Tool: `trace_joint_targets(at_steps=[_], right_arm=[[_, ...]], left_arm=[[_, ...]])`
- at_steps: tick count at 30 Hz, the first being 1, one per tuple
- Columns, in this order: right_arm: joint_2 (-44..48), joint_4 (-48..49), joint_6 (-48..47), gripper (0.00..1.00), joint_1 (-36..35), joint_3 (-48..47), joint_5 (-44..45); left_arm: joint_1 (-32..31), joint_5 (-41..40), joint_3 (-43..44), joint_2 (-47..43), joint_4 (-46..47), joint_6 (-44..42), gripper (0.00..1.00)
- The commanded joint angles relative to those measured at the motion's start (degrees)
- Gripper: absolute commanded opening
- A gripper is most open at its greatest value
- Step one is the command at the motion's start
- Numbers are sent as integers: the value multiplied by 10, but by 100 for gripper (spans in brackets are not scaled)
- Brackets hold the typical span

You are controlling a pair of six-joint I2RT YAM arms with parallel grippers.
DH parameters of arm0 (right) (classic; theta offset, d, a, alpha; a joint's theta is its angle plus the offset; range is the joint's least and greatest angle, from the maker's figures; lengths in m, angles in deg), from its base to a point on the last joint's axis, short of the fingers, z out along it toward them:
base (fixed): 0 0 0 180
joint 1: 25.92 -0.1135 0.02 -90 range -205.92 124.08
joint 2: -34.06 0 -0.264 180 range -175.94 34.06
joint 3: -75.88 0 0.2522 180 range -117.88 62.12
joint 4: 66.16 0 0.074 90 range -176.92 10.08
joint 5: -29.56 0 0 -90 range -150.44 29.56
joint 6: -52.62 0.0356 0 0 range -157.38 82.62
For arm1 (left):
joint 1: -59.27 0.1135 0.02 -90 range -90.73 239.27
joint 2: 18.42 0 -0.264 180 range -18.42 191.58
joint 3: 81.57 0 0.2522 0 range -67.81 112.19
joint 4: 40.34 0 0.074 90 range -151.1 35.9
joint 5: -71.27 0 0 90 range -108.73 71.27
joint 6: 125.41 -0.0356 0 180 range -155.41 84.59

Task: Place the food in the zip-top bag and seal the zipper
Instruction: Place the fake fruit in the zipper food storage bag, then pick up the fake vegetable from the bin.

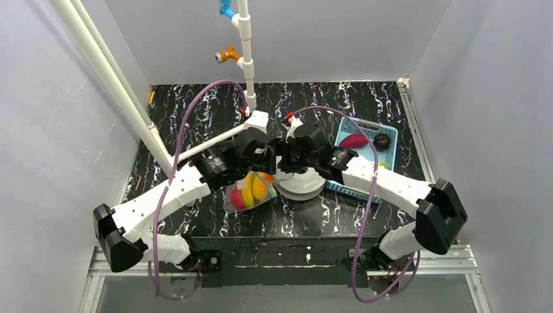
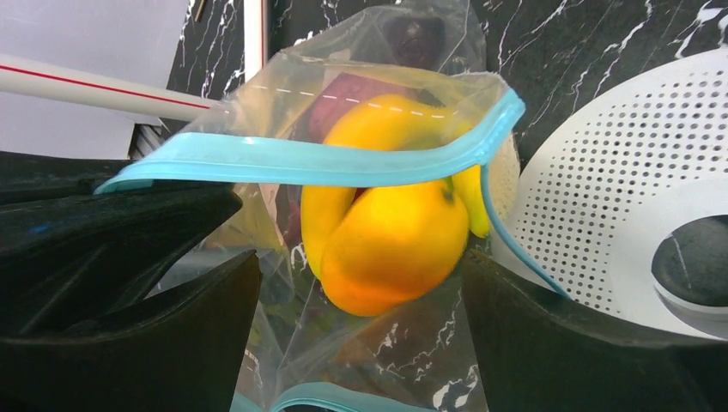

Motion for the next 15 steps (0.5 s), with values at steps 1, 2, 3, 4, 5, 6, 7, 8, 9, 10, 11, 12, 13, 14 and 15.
trace_joint_targets(at_steps=[1, 2, 3, 4, 5, 6, 7, 8, 9, 10, 11, 12, 13, 14, 15], right_arm=[[45, 6, -30, 92, -3, -22, 31], [51, -3, -41, 92, -3, -29, 41], [58, -19, -54, 91, -3, -39, 53], [66, -28, -66, 92, -3, -47, 66], [73, -34, -78, 92, -3, -52, 80], [81, -37, -92, 92, -1, -56, 100], [88, -42, -102, 92, 1, -60, 112], [94, -50, -110, 92, 5, -66, 125], [99, -62, -117, 92, 11, -71, 138], [105, -73, -121, 93, 18, -75, 153], [111, -80, -123, 93, 26, -74, 165], [118, -84, -123, 94, 39, -69, 172], [125, -87, -120, 95, 58, -63, 174], [135, -96, -110, 95, 80, -55, 174], [144, -105, -96, 96, 106, -47, 167]], left_arm=[[2, -15, -7, -18, 12, 2, 0], [2, -17, -7, -19, 9, 3, 0], [2, -20, -8, -21, 5, 6, 0], [2, -20, -11, -24, 6, 9, 0], [2, -20, -14, -25, 10, 8, 0], [2, -19, -16, -25, 13, 5, 0], [2, -20, -15, -23, 13, 1, 0], [2, -24, -12, -20, 11, -2, 0], [2, -26, -8, -18, 8, -1, 0], [2, -26, -8, -16, 8, -1, 0], [2, -25, -8, -15, 10, -3, 0], [2, -22, -7, -13, 11, -5, 0], [2, -20, -5, -12, 11, -8, 0], [2, -21, -3, -11, 8, -7, 0], [2, -23, -4, -11, 6, -6, 0]])
